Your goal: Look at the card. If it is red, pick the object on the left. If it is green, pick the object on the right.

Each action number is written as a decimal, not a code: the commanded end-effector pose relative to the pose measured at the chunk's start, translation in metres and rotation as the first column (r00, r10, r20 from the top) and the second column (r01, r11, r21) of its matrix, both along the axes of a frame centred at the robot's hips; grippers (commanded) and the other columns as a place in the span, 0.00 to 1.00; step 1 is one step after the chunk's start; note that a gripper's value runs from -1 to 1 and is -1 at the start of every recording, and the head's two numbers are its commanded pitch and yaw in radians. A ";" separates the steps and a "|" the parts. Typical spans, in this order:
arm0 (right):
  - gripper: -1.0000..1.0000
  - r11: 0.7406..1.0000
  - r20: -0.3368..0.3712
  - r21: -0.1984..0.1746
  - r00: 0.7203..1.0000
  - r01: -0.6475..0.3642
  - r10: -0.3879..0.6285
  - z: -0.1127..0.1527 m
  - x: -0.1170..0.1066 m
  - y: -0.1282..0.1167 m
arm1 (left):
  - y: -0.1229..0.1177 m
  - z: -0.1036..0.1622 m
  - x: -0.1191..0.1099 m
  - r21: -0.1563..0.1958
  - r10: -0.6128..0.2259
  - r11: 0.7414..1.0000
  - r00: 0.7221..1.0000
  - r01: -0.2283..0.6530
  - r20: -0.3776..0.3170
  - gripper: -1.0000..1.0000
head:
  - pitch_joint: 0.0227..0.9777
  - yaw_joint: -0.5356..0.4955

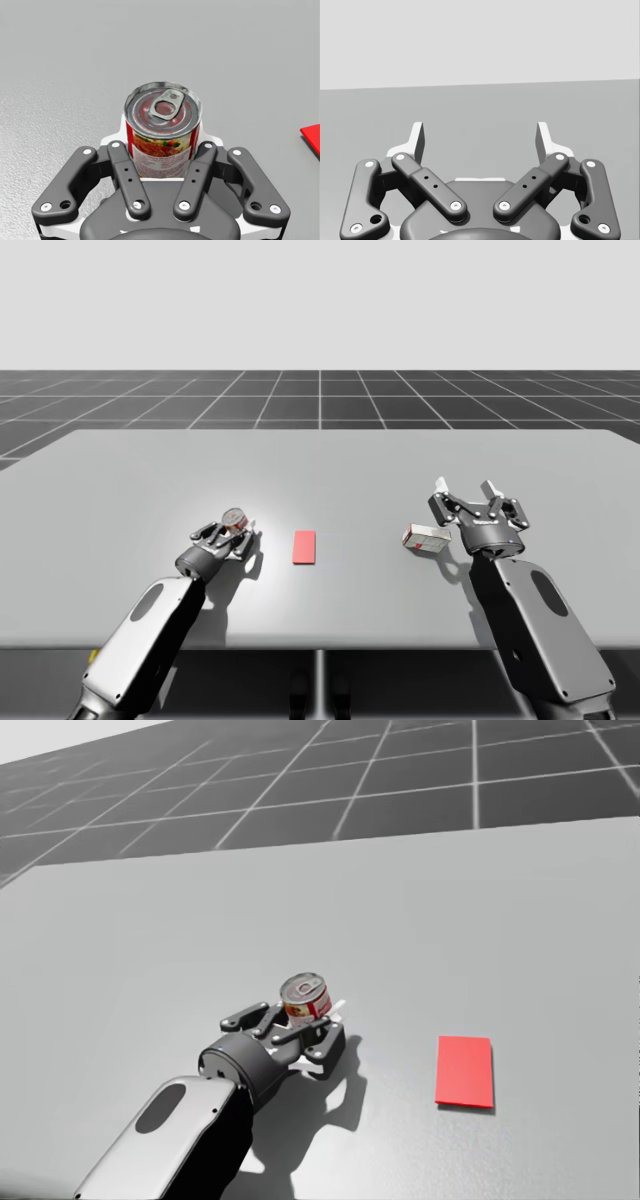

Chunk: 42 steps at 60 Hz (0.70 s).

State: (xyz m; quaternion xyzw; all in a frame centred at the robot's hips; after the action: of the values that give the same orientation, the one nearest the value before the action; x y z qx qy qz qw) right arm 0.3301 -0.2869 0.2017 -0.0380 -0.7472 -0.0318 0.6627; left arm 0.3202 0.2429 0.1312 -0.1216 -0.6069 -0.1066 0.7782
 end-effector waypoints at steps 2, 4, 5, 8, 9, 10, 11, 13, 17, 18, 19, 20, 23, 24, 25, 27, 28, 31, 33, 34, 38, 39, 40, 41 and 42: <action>0.00 1.000 -0.001 0.000 1.000 0.000 0.000 0.000 0.000 0.000 | -0.002 -0.009 -0.005 0.003 -0.081 0.997 0.996 0.081 -0.033 1.00 | 0.60 0.82; 0.00 1.000 -0.002 0.000 1.000 0.000 0.000 0.000 0.000 0.000 | -0.002 -0.009 -0.005 0.003 -0.082 0.997 0.996 0.082 -0.034 1.00 | 0.58 0.82; 0.00 1.000 -0.002 0.000 1.000 0.000 0.000 0.000 0.000 0.000 | -0.002 -0.009 -0.005 0.004 -0.083 0.997 0.996 0.083 -0.035 1.00 | 0.55 0.82; 0.00 1.000 -0.001 0.000 1.000 0.000 0.000 0.000 0.000 0.000 | -0.003 -0.010 -0.006 0.005 -0.085 0.996 0.996 0.085 -0.037 1.00 | 0.53 0.83; 0.00 1.000 -0.001 0.000 1.000 0.000 0.000 0.000 0.000 0.000 | -0.003 -0.010 -0.006 0.005 -0.085 0.996 0.996 0.085 -0.037 1.00 | 0.51 0.83; 0.00 1.000 -0.001 0.000 1.000 0.000 0.000 0.000 0.000 0.000 | -0.003 -0.010 -0.006 0.005 -0.086 0.996 0.996 0.087 -0.039 1.00 | 0.50 0.83; 0.00 1.000 -0.001 0.000 1.000 0.000 0.000 0.000 0.000 0.000 | -0.004 -0.010 -0.006 0.005 -0.087 0.996 0.995 0.087 -0.039 1.00 | 0.49 0.83; 0.00 1.000 0.000 0.001 1.000 0.000 0.000 0.000 0.000 0.000 | -0.004 -0.010 -0.007 0.007 -0.089 0.996 0.995 0.090 -0.041 1.00 | 0.48 0.84; 0.00 1.000 0.001 0.000 1.000 -0.001 0.001 0.000 -0.001 -0.001 | -0.006 -0.010 -0.007 0.009 -0.094 0.996 0.995 0.094 -0.042 1.00 | 0.46 0.84; 0.00 1.000 0.001 0.000 1.000 -0.001 0.001 0.000 -0.001 -0.001 | -0.006 -0.009 -0.007 0.009 -0.095 0.995 0.995 0.095 -0.041 1.00 | 0.45 0.84; 0.00 1.000 0.001 0.000 1.000 -0.002 0.002 0.000 -0.001 -0.001 | -0.006 -0.009 -0.008 0.008 -0.095 0.995 0.995 0.096 -0.041 1.00 | 0.45 0.85; 0.00 1.000 0.000 0.000 1.000 -0.002 0.002 0.000 -0.001 -0.001 | -0.007 -0.008 -0.009 0.008 -0.098 0.995 0.994 0.099 -0.040 1.00 | 0.44 0.85; 0.00 1.000 -0.001 0.001 1.000 -0.001 0.001 0.000 -0.001 -0.001 | -0.007 -0.005 -0.009 0.008 -0.101 0.995 0.994 0.102 -0.036 1.00 | 0.44 0.85; 0.00 1.000 -0.001 0.001 1.000 -0.001 0.001 0.000 -0.001 -0.001 | -0.008 -0.003 -0.010 0.010 -0.103 0.995 0.994 0.104 -0.033 1.00 | 0.44 0.85; 0.00 1.000 -0.001 0.001 1.000 -0.001 0.001 0.000 -0.001 -0.001 | -0.008 -0.002 -0.010 0.010 -0.104 0.994 0.994 0.105 -0.030 1.00 | 0.44 0.85; 0.00 1.000 -0.002 0.002 1.000 -0.001 0.001 0.000 -0.001 -0.001 | -0.008 0.003 -0.011 0.012 -0.107 0.994 0.994 0.108 -0.018 1.00 | 0.44 0.85; 0.00 1.000 -0.002 0.002 1.000 -0.001 0.001 0.000 -0.001 -0.001 | -0.008 0.005 -0.011 0.014 -0.107 0.994 0.994 0.107 -0.013 1.00 | 0.44 0.85; 0.00 1.000 -0.003 0.002 1.000 -0.001 0.001 -0.001 -0.001 -0.001 | -0.008 0.012 -0.012 0.014 -0.109 0.994 0.994 0.109 0.001 1.00 | 0.44 0.85; 0.00 1.000 -0.003 0.001 1.000 -0.002 0.002 -0.001 -0.001 -0.001 | -0.008 0.021 -0.013 0.012 -0.110 0.994 0.994 0.110 0.019 1.00 | 0.44 0.85; 0.00 1.000 -0.003 0.001 1.000 -0.002 0.002 -0.001 -0.001 -0.001 | -0.008 0.024 -0.013 0.013 -0.110 0.994 0.994 0.110 0.024 1.00 | 0.44 0.85; 0.00 1.000 -0.003 0.002 1.000 -0.003 0.003 0.000 -0.001 -0.001 | -0.007 0.039 -0.012 0.017 -0.114 0.993 0.992 0.113 0.053 1.00 | 0.44 0.85; 0.00 1.000 -0.003 0.002 1.000 -0.002 0.002 0.000 -0.001 0.000 | -0.007 0.044 -0.012 0.017 -0.115 0.993 0.991 0.114 0.063 1.00 | 0.44 0.85; 0.00 1.000 -0.003 0.001 1.000 -0.002 0.002 0.000 -0.001 0.000 | -0.007 0.046 -0.012 0.018 -0.115 0.993 0.991 0.114 0.067 1.00 | 0.44 0.85; 0.00 1.000 -0.003 0.002 1.000 -0.002 0.002 0.000 -0.001 -0.001 | -0.007 0.048 -0.012 0.019 -0.116 0.993 0.991 0.115 0.072 1.00 | 0.44 0.85; 0.00 1.000 -0.002 0.002 1.000 -0.002 0.002 0.000 -0.001 -0.001 | -0.008 0.051 -0.012 0.020 -0.116 0.993 0.990 0.115 0.077 1.00 | 0.44 0.85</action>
State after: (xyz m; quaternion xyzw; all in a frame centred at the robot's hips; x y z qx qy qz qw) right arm 0.3291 -0.2875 0.2016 -0.0368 -0.7464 -0.0318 0.6637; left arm 0.3021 0.2474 0.1454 -0.1124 -0.6009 -0.1111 0.7835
